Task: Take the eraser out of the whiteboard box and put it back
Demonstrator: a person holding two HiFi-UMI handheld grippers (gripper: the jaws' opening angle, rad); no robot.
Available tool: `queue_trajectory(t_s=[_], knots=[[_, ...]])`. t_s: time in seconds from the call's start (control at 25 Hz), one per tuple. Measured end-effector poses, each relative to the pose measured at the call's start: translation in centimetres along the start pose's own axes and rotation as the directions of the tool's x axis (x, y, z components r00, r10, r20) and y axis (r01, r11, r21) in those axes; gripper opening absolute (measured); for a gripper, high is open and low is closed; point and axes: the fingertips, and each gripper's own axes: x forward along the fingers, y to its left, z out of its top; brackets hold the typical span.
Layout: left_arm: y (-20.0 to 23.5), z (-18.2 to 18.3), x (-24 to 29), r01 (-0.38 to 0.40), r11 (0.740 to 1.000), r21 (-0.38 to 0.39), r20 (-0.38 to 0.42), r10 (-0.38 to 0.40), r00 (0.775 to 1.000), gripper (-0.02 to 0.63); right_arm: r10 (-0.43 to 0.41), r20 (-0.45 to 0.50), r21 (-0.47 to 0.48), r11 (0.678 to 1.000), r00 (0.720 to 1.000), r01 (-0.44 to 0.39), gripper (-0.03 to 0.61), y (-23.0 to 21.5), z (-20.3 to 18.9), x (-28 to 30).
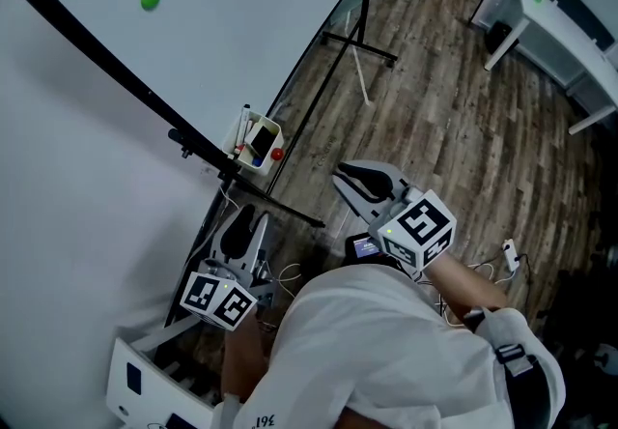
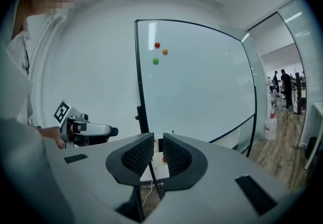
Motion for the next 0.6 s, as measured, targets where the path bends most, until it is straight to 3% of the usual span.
queue_trajectory(t_s=[0.6], knots=[[-0.7,-4.0,-0.8,0.007,0.999,-0.046,-0.079,-0.011,0.997,0.163,-0.019,-0.058,0.048,0.999,0.998,0.022,0.062,0.4,-3.4,-0.9]])
